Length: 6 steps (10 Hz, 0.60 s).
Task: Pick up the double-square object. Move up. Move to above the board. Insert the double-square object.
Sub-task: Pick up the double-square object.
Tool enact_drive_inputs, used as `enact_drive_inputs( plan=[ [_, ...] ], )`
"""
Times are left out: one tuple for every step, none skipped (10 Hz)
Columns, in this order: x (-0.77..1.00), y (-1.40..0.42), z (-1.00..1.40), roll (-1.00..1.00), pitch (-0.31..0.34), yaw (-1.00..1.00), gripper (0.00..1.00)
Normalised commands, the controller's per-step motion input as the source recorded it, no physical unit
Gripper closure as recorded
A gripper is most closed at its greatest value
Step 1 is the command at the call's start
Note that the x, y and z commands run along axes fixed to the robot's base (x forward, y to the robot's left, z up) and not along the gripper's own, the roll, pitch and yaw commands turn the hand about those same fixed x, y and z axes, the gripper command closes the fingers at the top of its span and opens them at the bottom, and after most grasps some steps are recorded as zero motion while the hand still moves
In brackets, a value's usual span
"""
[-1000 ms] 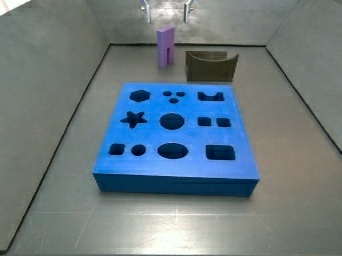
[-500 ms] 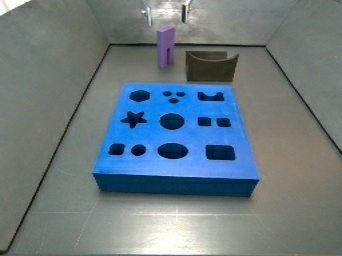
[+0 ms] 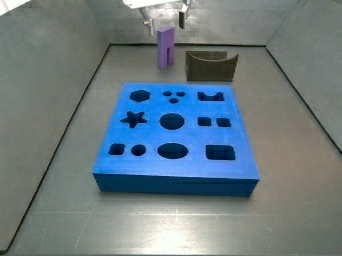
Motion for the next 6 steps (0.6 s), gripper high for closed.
enact_drive_inputs(
  plan=[
    [0.1, 0.07, -0.19, 0.11, -0.069, 0.62, 0.0],
    [0.1, 0.06, -0.21, 0.15, -0.04, 0.63, 0.0],
    [0.11, 0.05, -0.21, 0.17, -0.031, 0.63, 0.0],
    [0.09, 0.05, -0.23, 0.24, 0.0, 0.62, 0.0],
    [0.02, 0.09, -0.32, 0.32, -0.006, 0.61, 0.0],
    [0.0, 0.1, -0.44, 0.44, -0.011, 0.61, 0.0]
  ],
)
